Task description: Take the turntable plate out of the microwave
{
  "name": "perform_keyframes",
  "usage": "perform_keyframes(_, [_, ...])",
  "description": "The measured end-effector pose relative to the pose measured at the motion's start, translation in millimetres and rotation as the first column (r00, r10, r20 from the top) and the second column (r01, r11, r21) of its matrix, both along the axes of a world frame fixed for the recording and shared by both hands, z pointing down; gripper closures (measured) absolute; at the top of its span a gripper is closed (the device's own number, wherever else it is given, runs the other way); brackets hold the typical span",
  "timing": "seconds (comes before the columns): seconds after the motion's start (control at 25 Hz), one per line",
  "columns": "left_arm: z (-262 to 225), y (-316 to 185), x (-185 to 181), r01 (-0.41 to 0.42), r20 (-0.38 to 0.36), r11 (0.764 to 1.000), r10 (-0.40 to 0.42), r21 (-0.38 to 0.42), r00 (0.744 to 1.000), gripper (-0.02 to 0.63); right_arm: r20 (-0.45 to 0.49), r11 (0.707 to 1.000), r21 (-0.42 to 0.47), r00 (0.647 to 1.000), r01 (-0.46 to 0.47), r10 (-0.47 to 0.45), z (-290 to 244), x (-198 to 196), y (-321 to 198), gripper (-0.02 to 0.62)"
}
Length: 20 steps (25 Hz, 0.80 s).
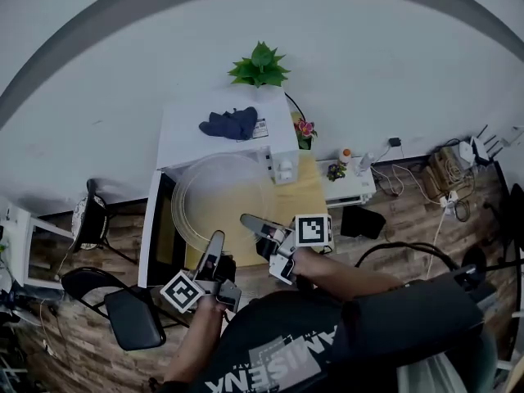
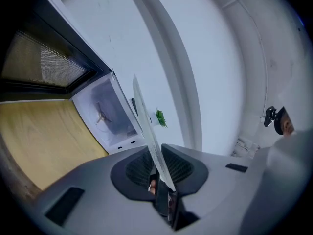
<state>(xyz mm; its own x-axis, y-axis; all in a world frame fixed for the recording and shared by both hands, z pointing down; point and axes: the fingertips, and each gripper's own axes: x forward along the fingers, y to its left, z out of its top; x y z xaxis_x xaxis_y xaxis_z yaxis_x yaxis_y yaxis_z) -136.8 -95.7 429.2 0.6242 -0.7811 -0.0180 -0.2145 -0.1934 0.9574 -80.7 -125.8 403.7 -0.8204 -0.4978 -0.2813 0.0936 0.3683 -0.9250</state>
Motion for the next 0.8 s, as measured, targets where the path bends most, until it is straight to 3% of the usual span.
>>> perform_keyframes(0.12, [-6.3,-7.1,9.0,0.011,-0.002,1.000,-0.011,0.015,1.000,0.555,-0.020,1.000,-0.022,1.000,0.005,-0.005,2.3,8.1,-7.4,0.546])
perform_keyframes(0.24, [-11.9,-14.8,13.8,0.016,-0.014,1.000,-0.016,0.016,1.000,0.555,0.000,1.000,0.012,1.000,0.010,-0.010,-5.7,10.2,-16.2,0.546])
perform_keyframes(0.4, [-15.5,-15.6,16.8,0.021,-0.028,1.000,-0.021,0.012,0.999,0.557,-0.082,0.994,-0.112,0.997,-0.008,-0.001,17.3,15.7,-17.6,0.546])
perform_keyframes(0.8, [-13.0,-15.9,12.0,0.013,0.008,1.000,-0.013,-0.005,1.000,0.555,-0.058,0.987,-0.159,0.998,0.000,-0.009,25.6,9.6,-18.0,0.546])
